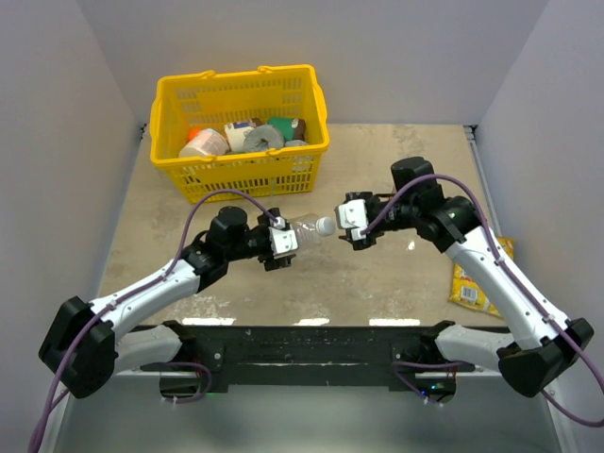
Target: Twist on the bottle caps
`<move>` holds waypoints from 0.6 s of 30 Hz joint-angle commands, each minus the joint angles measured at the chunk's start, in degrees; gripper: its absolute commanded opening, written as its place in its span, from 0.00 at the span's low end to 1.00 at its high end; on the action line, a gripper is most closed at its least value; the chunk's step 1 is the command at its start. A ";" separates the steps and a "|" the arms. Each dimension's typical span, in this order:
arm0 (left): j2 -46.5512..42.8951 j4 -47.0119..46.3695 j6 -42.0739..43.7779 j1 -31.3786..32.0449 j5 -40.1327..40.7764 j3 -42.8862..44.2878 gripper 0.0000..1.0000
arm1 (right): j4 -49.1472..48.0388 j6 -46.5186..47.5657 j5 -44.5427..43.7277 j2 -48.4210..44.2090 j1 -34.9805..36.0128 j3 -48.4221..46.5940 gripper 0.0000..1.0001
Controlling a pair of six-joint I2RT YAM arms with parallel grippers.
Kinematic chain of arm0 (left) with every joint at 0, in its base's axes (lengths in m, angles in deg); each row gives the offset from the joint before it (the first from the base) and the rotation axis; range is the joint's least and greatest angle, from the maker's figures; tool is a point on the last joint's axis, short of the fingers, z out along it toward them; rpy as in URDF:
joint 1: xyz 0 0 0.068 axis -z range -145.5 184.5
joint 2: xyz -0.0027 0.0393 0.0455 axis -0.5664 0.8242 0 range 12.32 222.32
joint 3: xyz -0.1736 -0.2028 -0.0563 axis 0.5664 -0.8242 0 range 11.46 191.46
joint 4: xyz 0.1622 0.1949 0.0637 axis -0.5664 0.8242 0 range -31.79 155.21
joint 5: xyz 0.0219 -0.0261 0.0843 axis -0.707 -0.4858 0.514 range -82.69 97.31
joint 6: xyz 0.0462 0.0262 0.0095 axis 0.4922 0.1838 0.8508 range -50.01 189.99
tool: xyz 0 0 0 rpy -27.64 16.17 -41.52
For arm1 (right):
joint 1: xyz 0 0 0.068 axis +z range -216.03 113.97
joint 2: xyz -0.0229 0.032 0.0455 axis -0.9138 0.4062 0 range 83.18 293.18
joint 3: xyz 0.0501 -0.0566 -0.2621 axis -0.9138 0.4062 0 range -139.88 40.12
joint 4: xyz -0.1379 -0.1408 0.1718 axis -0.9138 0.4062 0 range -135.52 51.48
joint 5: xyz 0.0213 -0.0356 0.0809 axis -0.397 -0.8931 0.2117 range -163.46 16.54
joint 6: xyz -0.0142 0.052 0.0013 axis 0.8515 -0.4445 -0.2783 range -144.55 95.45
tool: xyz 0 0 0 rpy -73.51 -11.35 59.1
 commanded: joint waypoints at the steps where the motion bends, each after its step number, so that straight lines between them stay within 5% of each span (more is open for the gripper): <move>1: -0.87 -2.61 2.45 -0.30 -1.79 1.48 0.00 | 0.68 2.94 1.23 -0.41 1.97 -3.60 0.65; 5: -0.96 -2.96 2.45 -0.21 -1.88 1.30 0.00 | -0.39 1.27 0.97 -0.32 3.99 -3.78 0.71; 18: -2.10 -3.66 3.94 -0.21 -2.32 0.60 0.00 | 1.72 1.71 -0.43 3.37 6.63 -5.98 0.60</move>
